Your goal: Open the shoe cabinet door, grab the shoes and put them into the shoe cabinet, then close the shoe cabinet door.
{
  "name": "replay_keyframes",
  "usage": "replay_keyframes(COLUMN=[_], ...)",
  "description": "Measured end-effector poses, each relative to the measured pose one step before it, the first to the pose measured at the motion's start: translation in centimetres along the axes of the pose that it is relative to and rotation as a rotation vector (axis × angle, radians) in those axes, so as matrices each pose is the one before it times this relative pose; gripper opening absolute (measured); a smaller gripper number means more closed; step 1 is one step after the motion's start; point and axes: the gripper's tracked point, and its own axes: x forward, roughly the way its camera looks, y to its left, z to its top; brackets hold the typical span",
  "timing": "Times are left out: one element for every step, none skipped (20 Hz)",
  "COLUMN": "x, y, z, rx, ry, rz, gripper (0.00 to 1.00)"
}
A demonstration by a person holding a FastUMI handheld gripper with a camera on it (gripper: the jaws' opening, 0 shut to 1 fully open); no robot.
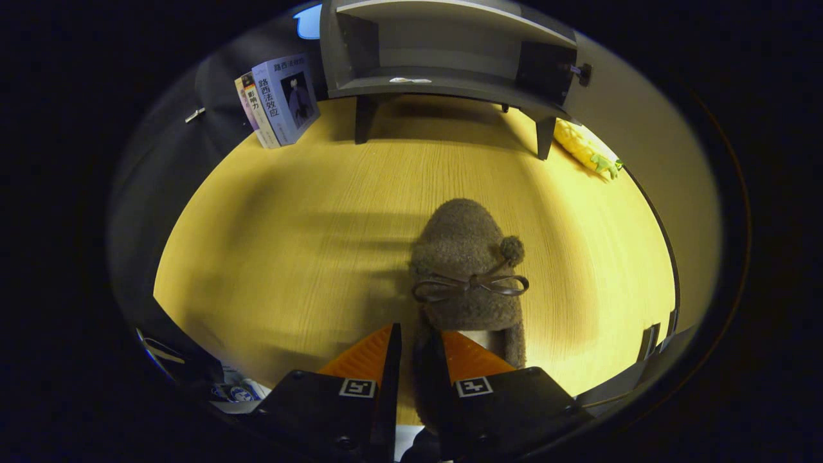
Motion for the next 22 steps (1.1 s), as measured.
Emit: replay_keyframes(x=[0.264, 0.365, 0.444, 0.539, 0.471, 0.319, 0.289, 0.263, 0.319, 0.379, 0.206, 0.187, 0.157, 0.131, 0.221, -1.005, 1.215, -0.515, 0.274, 0.018, -0.084, -0.067], y=[-0.169, -0.039, -0.049, -0.164, -0.145, -0.143, -0.235, 0.020, -0.029, 0.004, -0.071, -0.053, -0.026, -0.001, 0.419, -0.270, -0.136, -0.165, 0.092, 0.055, 0.020, -0.004], z=[0.326, 0.430, 0.409, 0.311, 0.274, 0.454, 0.393, 0.331, 0.277, 0.184, 0.061, 0.060, 0.037, 0.016, 0.034, 0.471, -0.589, 0.220, -0.005, 0.051, 0.009, 0.085], rx=[0.01024, 0.01290, 0.01360, 0.01069, 0.00878, 0.00682, 0.00342, 0.00050, -0.00992, -0.01327, -0.02081, -0.02236, -0.01969, -0.01048, -0.00047, 0.00576, -0.00420, 0.00414, 0.00355, 0.00348, 0.00139, -0.00276], ry=[-0.03213, -0.03646, -0.03457, -0.02997, -0.02398, -0.03000, -0.02979, -0.02451, -0.01980, -0.01356, -0.00948, -0.00366, -0.00515, -0.00471, 0.00400, -0.01043, 0.00726, -0.00193, 0.00260, 0.00248, 0.00346, 0.00194], rz=[-0.00624, -0.00249, 0.00074, -0.00355, -0.00243, -0.00428, -0.00949, -0.00215, -0.00477, -0.00439, -0.00714, -0.00888, -0.00665, -0.00562, 0.02049, -0.02016, -0.00309, -0.00468, 0.00053, 0.00264, 0.00259, 0.00266], gripper=[0.30, 0.30, 0.30, 0.30, 0.30, 0.30, 0.30, 0.30, 0.29, 0.28, 0.28, 0.28, 0.28, 0.28, 0.28, 0.27, 0.05, 0.05, 0.05, 0.05, 0.05, 0.05])
